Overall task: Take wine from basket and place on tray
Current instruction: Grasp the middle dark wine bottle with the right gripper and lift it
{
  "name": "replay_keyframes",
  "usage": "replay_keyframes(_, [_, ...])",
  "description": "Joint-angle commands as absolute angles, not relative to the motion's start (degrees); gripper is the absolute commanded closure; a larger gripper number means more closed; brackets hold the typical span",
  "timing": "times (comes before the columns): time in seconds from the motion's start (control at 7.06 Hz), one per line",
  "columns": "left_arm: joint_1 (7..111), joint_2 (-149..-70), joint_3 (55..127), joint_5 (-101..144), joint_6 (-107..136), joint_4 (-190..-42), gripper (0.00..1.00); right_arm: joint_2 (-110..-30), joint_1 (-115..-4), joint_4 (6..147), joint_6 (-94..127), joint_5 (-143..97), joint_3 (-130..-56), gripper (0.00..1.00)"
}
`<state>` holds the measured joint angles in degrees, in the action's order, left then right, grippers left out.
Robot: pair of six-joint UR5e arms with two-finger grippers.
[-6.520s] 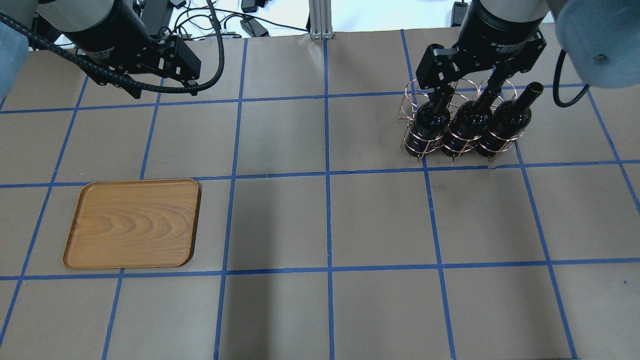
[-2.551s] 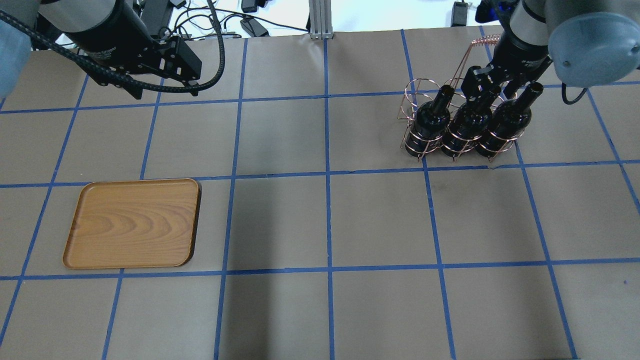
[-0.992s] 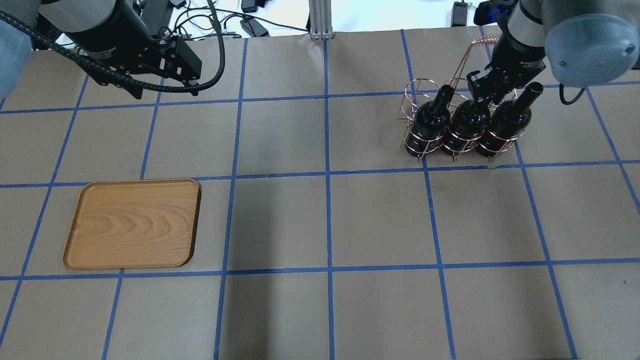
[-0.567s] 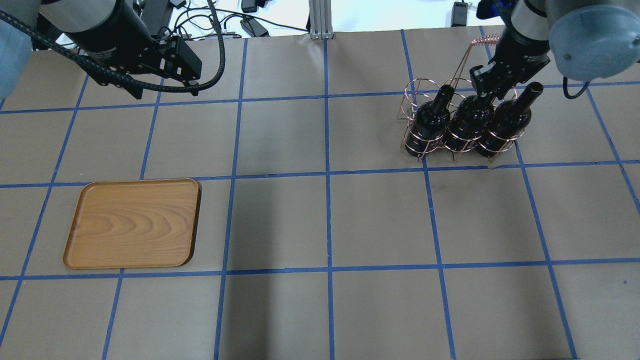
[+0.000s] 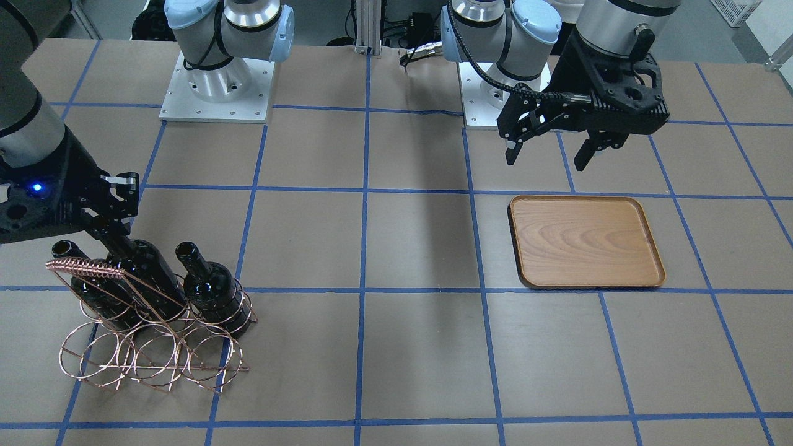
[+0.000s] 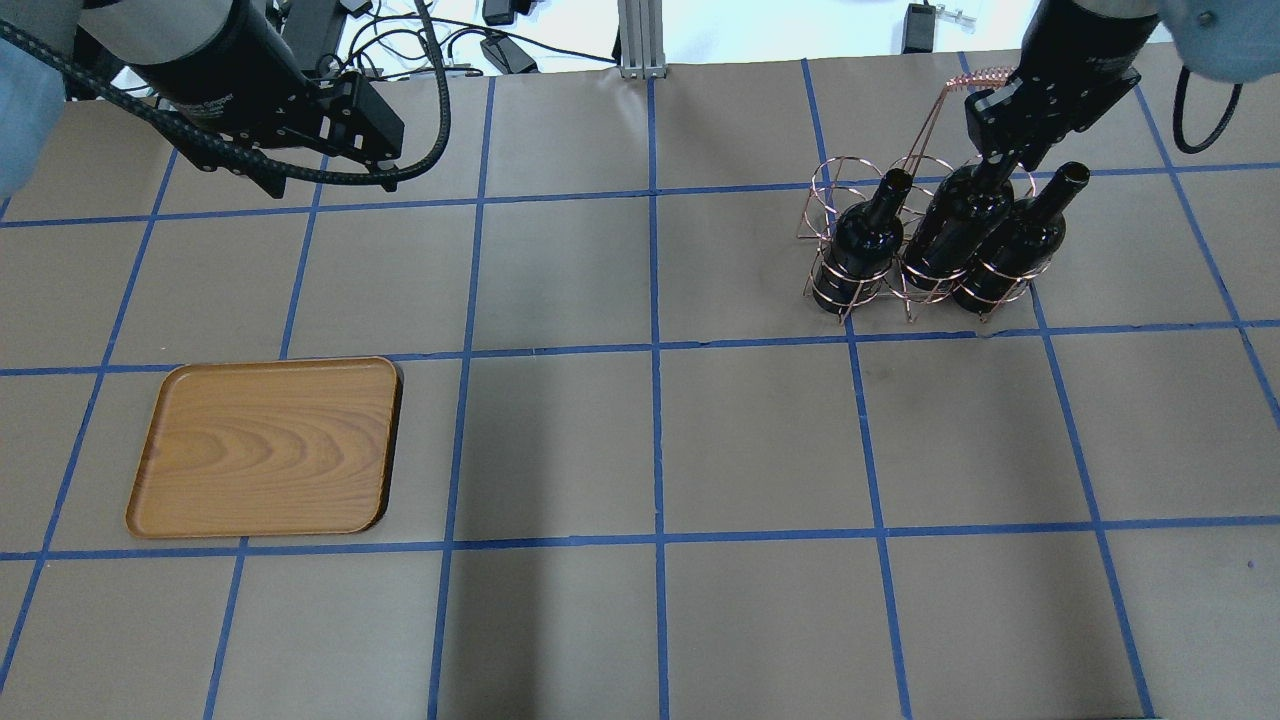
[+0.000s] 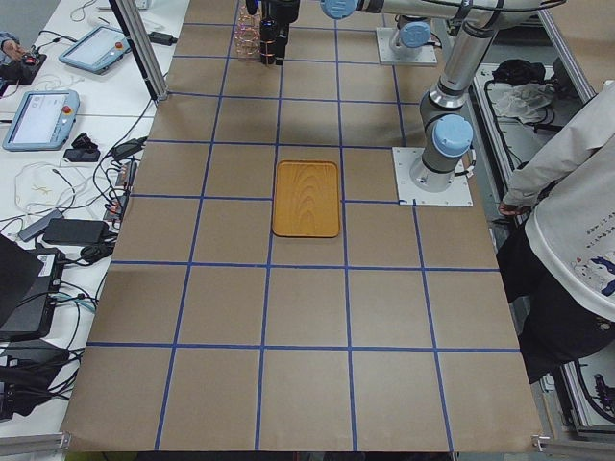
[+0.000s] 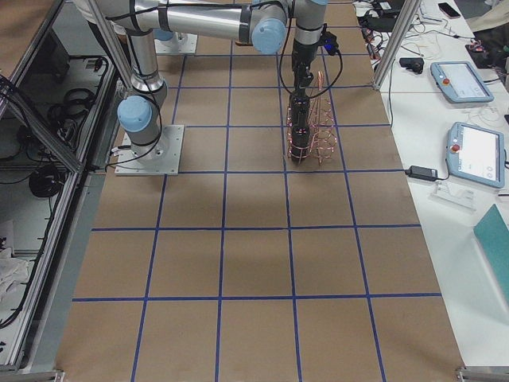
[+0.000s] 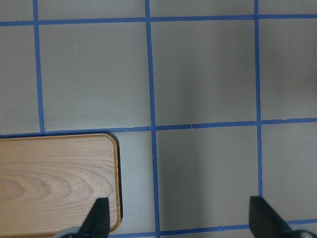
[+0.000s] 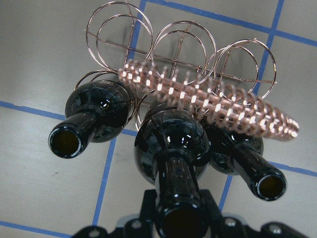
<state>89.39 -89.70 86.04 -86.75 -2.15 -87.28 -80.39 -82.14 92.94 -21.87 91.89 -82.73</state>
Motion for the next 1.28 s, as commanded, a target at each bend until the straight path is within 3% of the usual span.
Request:
replay_keyframes(0.0, [89.4,-89.9,86.0,-86.7,-2.0,-87.1,0.00,-82.2,-82.3,88.9,-21.7,91.7,-81.8,1.00])
replay_keyframes(0.85, [89.5,-90.1,86.0,-86.7,-1.6,-86.6,0.00,-88.4,-84.5,75.9,-20.7,91.8,-77.8,1.00])
replay_keyframes(1.13, [89.5,-90.1,86.0,-86.7,-1.6,-86.6,0.00,-89.3,-92.1,74.8,-9.4,91.0,-77.8,1.00])
